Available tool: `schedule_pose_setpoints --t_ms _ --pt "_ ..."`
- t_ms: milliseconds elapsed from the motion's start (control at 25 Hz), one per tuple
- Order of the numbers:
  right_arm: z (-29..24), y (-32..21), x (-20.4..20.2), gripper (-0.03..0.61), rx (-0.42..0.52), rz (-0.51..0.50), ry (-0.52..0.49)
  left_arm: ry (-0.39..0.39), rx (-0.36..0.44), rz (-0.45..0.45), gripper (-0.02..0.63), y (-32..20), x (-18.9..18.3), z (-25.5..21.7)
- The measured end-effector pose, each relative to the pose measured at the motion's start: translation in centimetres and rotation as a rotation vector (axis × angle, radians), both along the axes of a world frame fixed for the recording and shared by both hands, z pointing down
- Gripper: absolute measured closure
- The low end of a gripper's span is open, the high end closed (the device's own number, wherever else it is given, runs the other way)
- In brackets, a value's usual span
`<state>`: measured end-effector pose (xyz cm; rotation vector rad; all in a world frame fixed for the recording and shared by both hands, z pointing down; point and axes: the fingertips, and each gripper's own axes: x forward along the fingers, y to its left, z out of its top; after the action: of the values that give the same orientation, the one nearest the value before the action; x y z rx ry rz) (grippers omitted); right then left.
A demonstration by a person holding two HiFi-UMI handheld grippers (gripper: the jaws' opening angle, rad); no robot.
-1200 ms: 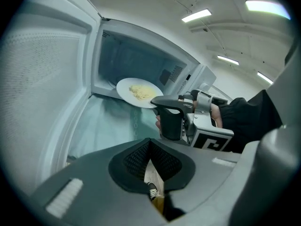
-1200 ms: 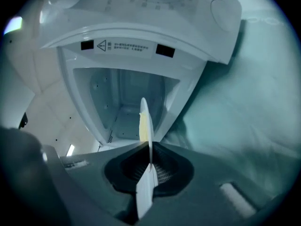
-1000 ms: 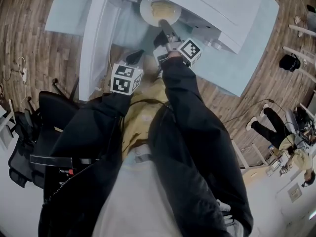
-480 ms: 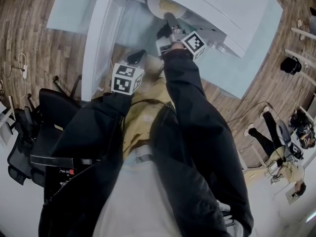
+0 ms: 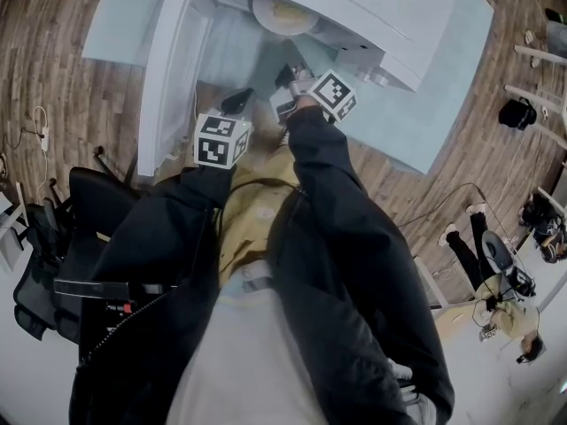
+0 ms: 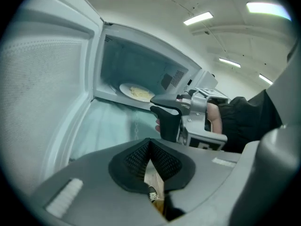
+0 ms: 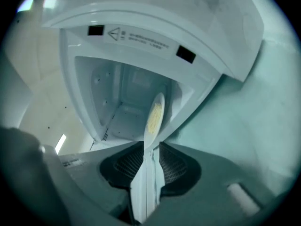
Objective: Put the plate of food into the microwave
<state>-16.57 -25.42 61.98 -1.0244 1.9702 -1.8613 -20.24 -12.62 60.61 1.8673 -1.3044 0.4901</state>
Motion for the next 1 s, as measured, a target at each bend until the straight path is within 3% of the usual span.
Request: schedule_pose_setpoints --t_ms 320,600,1000 --pt "-6.1 4.7 3.1 0.583 0.21 -0.145 0.206 0.005 0.1 -0.001 0.615 -1.5 3.2 -4.7" --pt "-14.1 5.8 5.6 0.583 0.479 -0.248 0.413 -0.026 0.223 -0.012 0.615 -3.2 5.2 -10.2" --pt "-24.3 5.0 9.2 0.584 0.859 -0.203 0.685 -0.113 0.475 -0.012 0.615 -6.3 8.3 -19.6"
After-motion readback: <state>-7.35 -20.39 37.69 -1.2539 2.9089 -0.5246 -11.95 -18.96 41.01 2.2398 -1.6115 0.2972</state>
